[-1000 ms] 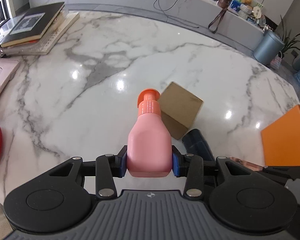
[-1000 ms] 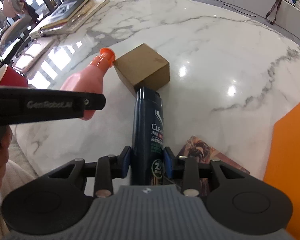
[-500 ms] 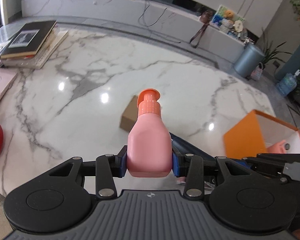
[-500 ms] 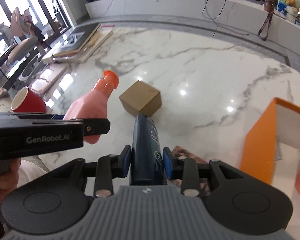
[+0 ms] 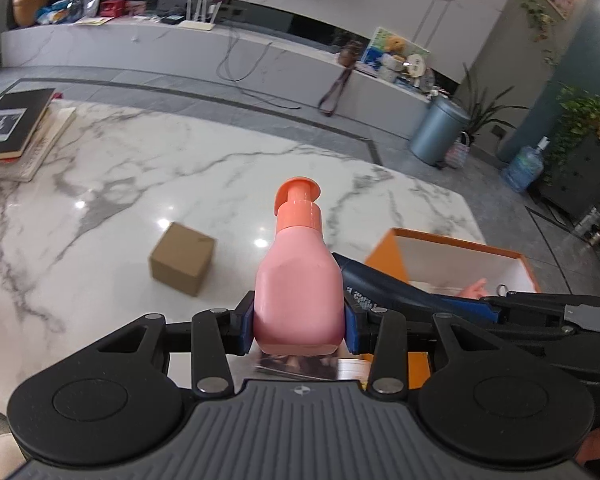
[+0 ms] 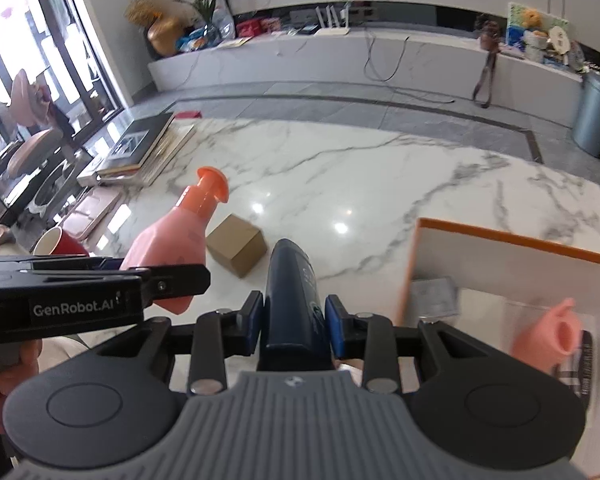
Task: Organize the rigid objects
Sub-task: 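Carry the pink bottle with the left tool while the right tool carries the shampoo into the box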
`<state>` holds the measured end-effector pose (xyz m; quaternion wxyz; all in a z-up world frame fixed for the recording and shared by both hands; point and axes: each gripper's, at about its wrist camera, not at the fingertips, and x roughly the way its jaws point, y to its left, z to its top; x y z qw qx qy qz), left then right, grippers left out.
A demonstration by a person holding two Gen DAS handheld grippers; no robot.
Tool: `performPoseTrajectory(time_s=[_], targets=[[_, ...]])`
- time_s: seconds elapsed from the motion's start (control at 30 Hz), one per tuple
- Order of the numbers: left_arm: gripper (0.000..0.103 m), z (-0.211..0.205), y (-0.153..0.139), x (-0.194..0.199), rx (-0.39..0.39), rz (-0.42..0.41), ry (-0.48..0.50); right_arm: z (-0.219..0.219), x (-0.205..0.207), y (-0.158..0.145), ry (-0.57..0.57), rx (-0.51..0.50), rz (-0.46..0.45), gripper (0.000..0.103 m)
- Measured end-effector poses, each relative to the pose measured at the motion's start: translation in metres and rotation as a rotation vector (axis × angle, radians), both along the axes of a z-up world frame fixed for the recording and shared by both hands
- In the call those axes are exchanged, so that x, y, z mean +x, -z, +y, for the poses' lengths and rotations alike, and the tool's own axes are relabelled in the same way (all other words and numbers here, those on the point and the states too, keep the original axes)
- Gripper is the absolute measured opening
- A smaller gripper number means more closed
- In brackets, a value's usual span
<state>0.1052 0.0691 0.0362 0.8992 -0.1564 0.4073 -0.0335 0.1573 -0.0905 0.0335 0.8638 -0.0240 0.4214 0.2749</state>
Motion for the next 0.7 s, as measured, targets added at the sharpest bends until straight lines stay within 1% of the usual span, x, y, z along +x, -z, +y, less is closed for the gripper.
performPoseTrajectory(time_s=[0.2,0.43,0.57,0.7], targets=[[0.047,-0.03,-0.004,0.004,-0.007,-0.006,0.067,-0.046,-0.007,-0.015,0.06,-0.02,-0.038,0.033],[0.047,-0.074,-0.001,0.014,-0.019,0.007,0.183,-0.094,-0.006,-0.02,0.142,-0.067,-0.045,0.033],[0.047,-0.099,0.004,0.021,-0.023,0.03,0.246,-0.114,-0.004,-0.012,0.177,-0.091,-0.031,0.033],[0.047,-0.121,0.015,0.029,-0.019,0.073,0.294,-0.131,0.001,0.006,0.213,-0.089,0.018,0.033]])
